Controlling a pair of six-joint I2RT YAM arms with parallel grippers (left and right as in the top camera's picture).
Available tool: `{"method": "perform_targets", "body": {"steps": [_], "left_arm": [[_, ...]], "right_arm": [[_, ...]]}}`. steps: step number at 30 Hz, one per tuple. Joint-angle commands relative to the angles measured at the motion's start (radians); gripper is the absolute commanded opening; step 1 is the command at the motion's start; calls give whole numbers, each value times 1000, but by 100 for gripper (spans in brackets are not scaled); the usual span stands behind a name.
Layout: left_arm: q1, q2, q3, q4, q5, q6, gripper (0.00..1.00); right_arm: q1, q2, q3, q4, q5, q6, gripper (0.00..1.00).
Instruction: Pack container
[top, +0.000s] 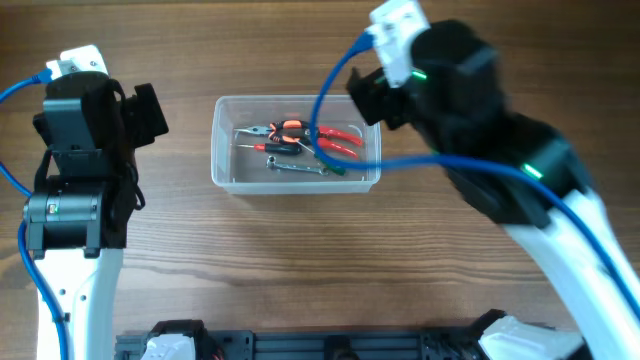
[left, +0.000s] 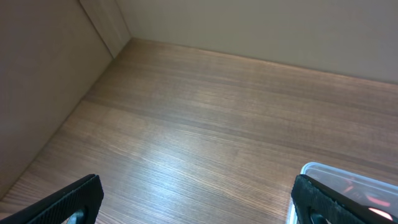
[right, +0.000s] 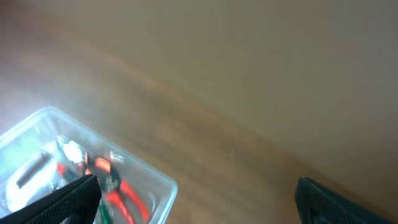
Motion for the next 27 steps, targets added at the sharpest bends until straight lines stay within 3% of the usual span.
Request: {"method": "perform_targets", "body": {"steps": [1,4,9,18,21,27], "left_arm": [[5,5,8,1,-8,-2,100],[5,5,8,1,-8,-2,100],[5,5,8,1,-8,-2,100],[5,5,8,1,-8,-2,100],[5,5,8,1,-8,-2,100],[5,5,8,1,-8,-2,100]], "right_arm": [[-27,-179,23,-21,35,40,100],[-150,-267,11,-88,-26,199,100],[-398,-396,-114,-34,-237,211,100],[-586,-774,-717,214,-282,212,100],[-608,-936,-1003,339,-281,299,100],[-609,-1174,-1410,609,-303,303,100]]}}
